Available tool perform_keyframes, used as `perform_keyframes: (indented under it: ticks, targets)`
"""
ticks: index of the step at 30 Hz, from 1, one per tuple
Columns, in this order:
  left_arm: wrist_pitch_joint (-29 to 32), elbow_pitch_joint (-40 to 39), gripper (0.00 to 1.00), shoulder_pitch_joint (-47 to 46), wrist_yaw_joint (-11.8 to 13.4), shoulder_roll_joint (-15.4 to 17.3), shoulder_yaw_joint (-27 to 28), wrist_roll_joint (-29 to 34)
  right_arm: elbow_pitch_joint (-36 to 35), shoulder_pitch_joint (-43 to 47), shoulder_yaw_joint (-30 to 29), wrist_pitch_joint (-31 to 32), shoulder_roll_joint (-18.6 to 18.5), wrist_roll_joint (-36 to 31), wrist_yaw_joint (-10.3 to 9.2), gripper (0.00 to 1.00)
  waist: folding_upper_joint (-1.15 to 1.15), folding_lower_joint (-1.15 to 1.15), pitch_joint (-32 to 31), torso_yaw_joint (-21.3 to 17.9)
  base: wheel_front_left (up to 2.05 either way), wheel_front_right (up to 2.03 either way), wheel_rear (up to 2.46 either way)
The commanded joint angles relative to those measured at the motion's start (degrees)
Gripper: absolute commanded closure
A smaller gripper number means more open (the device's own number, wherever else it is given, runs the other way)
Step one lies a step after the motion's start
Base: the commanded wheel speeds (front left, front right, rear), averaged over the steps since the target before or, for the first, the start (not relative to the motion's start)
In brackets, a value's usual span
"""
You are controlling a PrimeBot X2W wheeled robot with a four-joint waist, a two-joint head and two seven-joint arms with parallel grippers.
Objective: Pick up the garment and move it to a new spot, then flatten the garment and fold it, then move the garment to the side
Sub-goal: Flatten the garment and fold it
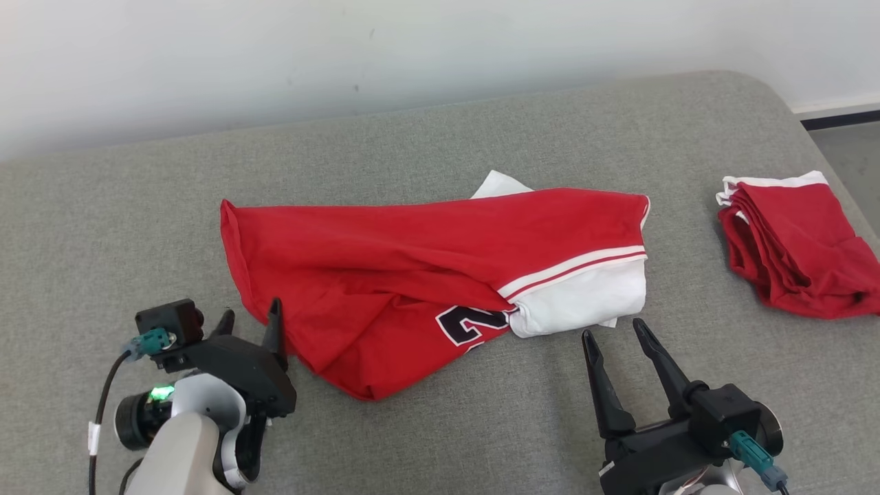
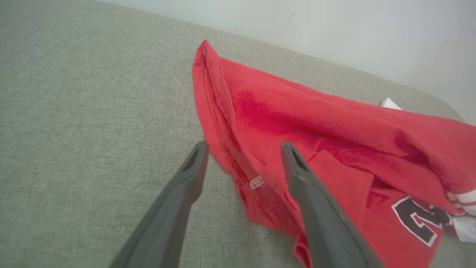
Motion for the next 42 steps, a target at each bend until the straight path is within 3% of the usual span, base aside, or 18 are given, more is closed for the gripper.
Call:
perform_keyframes:
  ticks: [1, 11, 12, 13, 14, 15, 16, 26, 34, 37, 42]
  targets:
    - [1.1, -0.9, 0.00, 1.1, 0.6, -0.1, 0.0, -0.9, 0.2, 0.5, 0.0, -0.4, 0.0, 0.5, -0.15, 0.00, 0.00, 0.01, 0.0, -0.1, 0.00, 0.00, 0.00]
    - [6.0, -4.6, 0.01, 3.3, 1.9, 0.6, -1.0, -1.1, 0.8, -0.2, -0.4, -1.0, 0.0, 0.9, -0.15, 0.00, 0.00, 0.01, 0.8, -1.3, 0.00, 0.00, 0.00]
    - [6.2, -4.7, 0.15, 3.4, 2.0, 0.7, -1.0, -1.0, 0.9, -0.3, -0.4, -1.1, 0.0, 1.0, -0.15, 0.00, 0.00, 0.01, 0.9, -1.4, 0.00, 0.00, 0.00]
    - [6.2, -4.7, 0.15, 3.4, 2.0, 0.7, -1.0, -1.0, 0.9, -0.3, -0.4, -1.1, 0.0, 1.0, -0.15, 0.00, 0.00, 0.01, 0.9, -1.4, 0.00, 0.00, 0.00]
    - [6.9, -4.7, 0.58, 3.5, 1.9, 1.0, -1.2, -1.1, 1.0, -0.4, -0.2, -1.2, 0.0, 1.1, -0.15, 0.00, 0.00, 0.01, 0.9, -1.6, 0.00, 0.00, 0.00]
    - [6.9, -4.8, 0.66, 3.5, 1.9, 1.1, -1.2, -1.1, 1.0, -0.5, -0.2, -1.3, 0.0, 1.1, -0.15, 0.00, 0.00, 0.01, 1.0, -1.7, 0.00, 0.00, 0.00]
    - [6.9, -5.0, 1.00, 3.5, 1.7, 1.2, -1.2, -1.2, 1.0, -0.5, -0.2, -1.3, 0.0, 1.1, -0.15, 0.00, 0.00, 0.01, 1.0, -1.7, 0.00, 0.00, 0.00]
    - [4.7, -8.9, 1.00, 4.4, 0.3, 0.6, -0.3, -3.7, 1.4, -0.1, -1.0, -1.6, 0.0, 0.8, -0.15, 0.00, 0.00, 0.01, 0.4, -0.5, 0.00, 0.00, 0.00]
    - [4.3, -22.9, 1.00, 11.7, -5.2, -2.6, 5.2, -18.9, 1.7, 0.4, -1.1, -1.6, 0.0, 1.0, -0.15, 0.00, 0.00, 0.01, -0.9, 1.0, 0.00, 0.00, 0.00]
    - [6.2, -29.0, 1.00, 16.3, -5.0, -3.0, 6.1, -23.5, 1.8, 0.5, -1.2, -1.6, 0.0, 1.1, -0.15, 0.00, 0.00, 0.01, -1.0, 1.3, 0.00, 0.00, 0.00]
    - [9.4, -37.0, 1.00, 24.0, -2.7, -1.8, 7.0, -25.6, 1.8, 0.5, -1.4, -1.6, 0.0, 0.8, -0.15, 0.00, 0.00, 0.01, -0.9, 1.4, 0.00, 0.00, 0.00]
